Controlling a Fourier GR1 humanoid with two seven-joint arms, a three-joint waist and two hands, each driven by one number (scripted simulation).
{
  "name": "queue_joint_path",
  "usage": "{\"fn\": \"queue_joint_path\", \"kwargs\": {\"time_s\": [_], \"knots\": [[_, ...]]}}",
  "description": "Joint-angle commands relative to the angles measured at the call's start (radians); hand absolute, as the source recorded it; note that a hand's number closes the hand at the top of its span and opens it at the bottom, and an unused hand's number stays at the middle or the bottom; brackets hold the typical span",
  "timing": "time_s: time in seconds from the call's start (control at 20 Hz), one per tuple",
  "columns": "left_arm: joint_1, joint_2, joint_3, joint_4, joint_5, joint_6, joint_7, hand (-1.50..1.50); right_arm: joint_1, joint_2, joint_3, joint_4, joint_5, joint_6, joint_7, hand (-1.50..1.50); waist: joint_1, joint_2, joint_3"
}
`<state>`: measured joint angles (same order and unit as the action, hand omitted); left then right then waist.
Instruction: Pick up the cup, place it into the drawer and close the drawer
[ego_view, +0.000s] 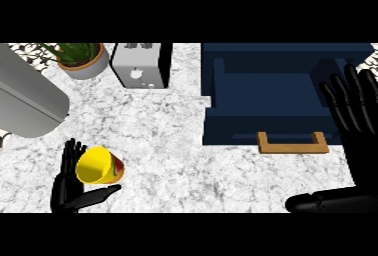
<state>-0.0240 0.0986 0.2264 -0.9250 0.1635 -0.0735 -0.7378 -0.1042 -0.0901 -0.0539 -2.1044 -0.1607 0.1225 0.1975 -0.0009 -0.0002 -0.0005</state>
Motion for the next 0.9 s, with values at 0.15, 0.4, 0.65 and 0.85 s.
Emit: {"fn": "queue_joint_path", "kwargs": {"time_s": [0.15,0.4,0.65,0.85], "knots": [[-0.087,-0.008,0.007,0.093,0.034,-0.018,-0.022,-1.5,-0.009,0.017,0.002,0.045,0.021,-0.006,-0.049,-1.5,0.0,0.0,0.0],[-0.1,0.006,0.018,0.175,0.068,-0.082,-0.068,-1.5,-0.034,0.032,0.055,0.012,0.065,-0.044,0.018,-1.5,0.001,0.0,0.0],[-0.166,0.0,0.013,0.292,0.071,-0.156,-0.134,-1.5,-0.065,-0.025,-0.058,0.008,-0.051,-0.005,0.051,-1.5,-0.003,0.001,0.0],[-0.191,0.006,0.018,0.341,0.097,-0.23,-0.15,-1.5,0.013,0.023,0.023,0.075,0.016,0.023,-0.067,-1.5,-0.001,0.001,0.0]]}}
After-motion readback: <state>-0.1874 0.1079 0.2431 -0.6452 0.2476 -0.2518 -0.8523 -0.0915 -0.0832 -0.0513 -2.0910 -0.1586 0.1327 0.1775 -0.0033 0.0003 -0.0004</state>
